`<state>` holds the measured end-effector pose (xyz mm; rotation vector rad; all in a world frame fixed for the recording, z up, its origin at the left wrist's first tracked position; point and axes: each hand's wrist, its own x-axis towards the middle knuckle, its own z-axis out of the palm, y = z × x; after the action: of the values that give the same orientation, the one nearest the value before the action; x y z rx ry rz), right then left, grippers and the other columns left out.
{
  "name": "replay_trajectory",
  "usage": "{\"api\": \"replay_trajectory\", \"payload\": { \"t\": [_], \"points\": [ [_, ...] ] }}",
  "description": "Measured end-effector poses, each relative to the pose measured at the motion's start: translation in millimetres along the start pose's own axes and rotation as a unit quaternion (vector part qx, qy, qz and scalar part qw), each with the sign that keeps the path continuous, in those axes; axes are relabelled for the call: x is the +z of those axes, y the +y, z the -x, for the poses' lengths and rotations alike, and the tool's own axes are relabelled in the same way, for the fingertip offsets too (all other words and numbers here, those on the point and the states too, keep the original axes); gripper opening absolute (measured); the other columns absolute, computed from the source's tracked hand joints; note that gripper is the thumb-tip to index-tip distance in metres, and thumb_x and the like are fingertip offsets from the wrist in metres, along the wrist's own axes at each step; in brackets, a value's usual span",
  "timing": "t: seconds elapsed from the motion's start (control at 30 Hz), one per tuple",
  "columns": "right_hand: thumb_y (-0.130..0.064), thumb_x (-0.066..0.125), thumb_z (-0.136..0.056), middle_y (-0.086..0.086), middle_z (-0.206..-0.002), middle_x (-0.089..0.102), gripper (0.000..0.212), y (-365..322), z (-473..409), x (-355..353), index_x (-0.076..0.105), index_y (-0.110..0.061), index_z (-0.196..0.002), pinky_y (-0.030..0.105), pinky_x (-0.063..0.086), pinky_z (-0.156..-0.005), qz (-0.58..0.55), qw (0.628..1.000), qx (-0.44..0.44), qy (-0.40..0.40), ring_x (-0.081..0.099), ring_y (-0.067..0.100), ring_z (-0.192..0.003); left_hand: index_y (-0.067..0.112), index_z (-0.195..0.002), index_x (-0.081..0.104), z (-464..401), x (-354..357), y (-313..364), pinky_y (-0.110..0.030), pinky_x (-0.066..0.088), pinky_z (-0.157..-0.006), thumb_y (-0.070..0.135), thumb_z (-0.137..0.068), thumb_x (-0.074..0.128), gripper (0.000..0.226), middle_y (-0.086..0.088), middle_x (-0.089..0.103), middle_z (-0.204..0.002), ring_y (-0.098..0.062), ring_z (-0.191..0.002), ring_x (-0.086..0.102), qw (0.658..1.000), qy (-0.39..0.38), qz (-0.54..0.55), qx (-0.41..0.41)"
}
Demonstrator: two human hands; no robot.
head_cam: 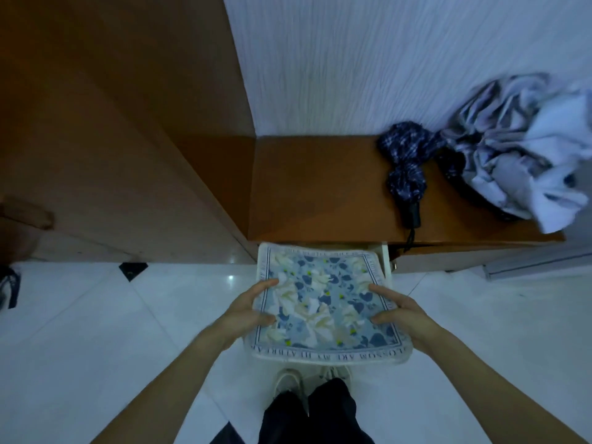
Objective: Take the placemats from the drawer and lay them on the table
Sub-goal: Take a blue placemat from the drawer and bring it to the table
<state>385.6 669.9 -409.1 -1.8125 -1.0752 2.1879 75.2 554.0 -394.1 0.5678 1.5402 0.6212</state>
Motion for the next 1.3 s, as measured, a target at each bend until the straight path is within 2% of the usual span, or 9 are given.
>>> {"api": "replay_trajectory", "payload": {
  "t": [0.23,0.3,0.4,0.7,0.83,0.9,1.0,1.13,1.3],
  "points": [
    [0.016,0.070,-0.074,-0.001,-0.135,0.054,0.077,-51.4,117.1,7.5,0.054,-0.028,-0.134,0.030,0.058,-0.080,0.036,0.988,-0.130,0.070,0.059,0.021,-0.115,0.043,-0.128,0.047,83.4,15.1,50.7,-0.031,0.052,-0.093,-0.009,-0.079,0.067,0.075,0.000,0.046,-0.142,-0.019,-0.124,0.051,0.996,0.025,0.001,0.082],
    [0.016,0.067,-0.077,-0.006,-0.131,0.052,0.074,-69.4,148.9,10.6,0.052,-0.025,-0.137,0.016,0.056,-0.066,0.032,0.982,-0.164,0.087,0.059,0.006,-0.103,0.042,-0.129,0.047,102.8,16.0,73.8,-0.030,0.052,-0.092,-0.009,-0.080,0.067,0.074,0.000,0.043,-0.144,-0.020,-0.126,0.049,0.993,0.030,-0.009,0.117],
    [0.015,0.065,-0.079,-0.008,-0.133,0.049,0.073,-89.8,182.5,10.7,0.051,-0.024,-0.138,0.020,0.058,-0.065,0.030,0.971,-0.212,0.107,0.061,-0.010,-0.084,0.040,-0.133,0.045,127.4,16.6,108.6,-0.019,0.052,-0.084,-0.009,-0.081,0.066,0.075,0.005,0.036,-0.146,-0.020,-0.133,0.039,0.984,0.034,-0.039,0.171],
    [0.015,0.060,-0.084,-0.008,-0.151,0.038,0.068,-133.7,288.3,12.7,0.058,-0.038,-0.126,0.054,0.052,-0.073,0.035,0.938,-0.330,0.103,0.053,0.026,-0.123,0.047,-0.131,0.044,213.0,23.9,184.1,-0.036,0.051,-0.095,-0.007,-0.081,0.066,0.076,0.008,0.034,-0.150,-0.020,-0.135,0.039,0.959,0.056,-0.060,0.270],
    [0.013,0.060,-0.086,-0.008,-0.153,0.034,0.069,-152.1,314.4,-0.5,0.051,-0.034,-0.137,0.054,0.052,-0.065,0.073,0.937,-0.328,0.093,0.048,0.061,-0.098,0.031,-0.141,0.042,246.8,38.7,200.1,-0.024,0.053,-0.088,-0.009,-0.083,0.064,0.074,0.011,0.034,-0.146,-0.015,-0.133,0.038,0.952,0.084,-0.045,0.289],
    [0.014,0.060,-0.086,-0.008,-0.152,0.037,0.069,-159.1,324.3,-5.7,0.051,-0.032,-0.137,0.038,0.047,-0.054,0.094,0.932,-0.336,0.096,0.050,0.048,-0.068,0.028,-0.141,0.043,263.5,50.8,203.9,-0.027,0.051,-0.094,-0.010,-0.082,0.064,0.073,0.012,0.036,-0.143,-0.012,-0.133,0.037,0.950,0.108,-0.023,0.293],
    [0.017,0.059,-0.084,-0.013,-0.143,0.044,0.069,-173.1,341.9,-13.5,0.050,-0.026,-0.138,0.036,0.054,-0.057,0.113,0.919,-0.371,0.069,0.061,0.045,-0.088,0.029,-0.135,0.050,280.2,75.1,198.9,-0.027,0.039,-0.105,-0.011,-0.076,0.068,0.073,0.014,0.043,-0.138,-0.008,-0.132,0.036,0.937,0.183,0.033,0.296],
    [0.020,0.057,-0.083,-0.010,-0.129,0.054,0.070,-182.8,354.4,-12.5,0.050,-0.021,-0.139,0.012,0.047,-0.053,0.121,0.920,-0.374,0.008,0.058,-0.006,-0.060,0.033,-0.124,0.058,306.7,102.7,181.2,-0.016,0.045,-0.093,-0.014,-0.072,0.067,0.071,0.012,0.050,-0.137,-0.008,-0.130,0.043,0.911,0.271,0.114,0.289],
    [0.020,0.059,-0.082,-0.011,-0.121,0.061,0.073,-185.1,357.1,12.0,0.053,-0.027,-0.137,0.021,0.057,-0.066,0.142,0.919,-0.352,-0.109,0.067,-0.002,-0.091,0.026,-0.126,0.059,373.8,125.8,150.7,-0.007,0.048,-0.070,-0.017,-0.073,0.064,0.068,0.020,0.050,-0.126,0.008,-0.111,0.053,0.860,0.393,0.178,0.274]
  ]
}}
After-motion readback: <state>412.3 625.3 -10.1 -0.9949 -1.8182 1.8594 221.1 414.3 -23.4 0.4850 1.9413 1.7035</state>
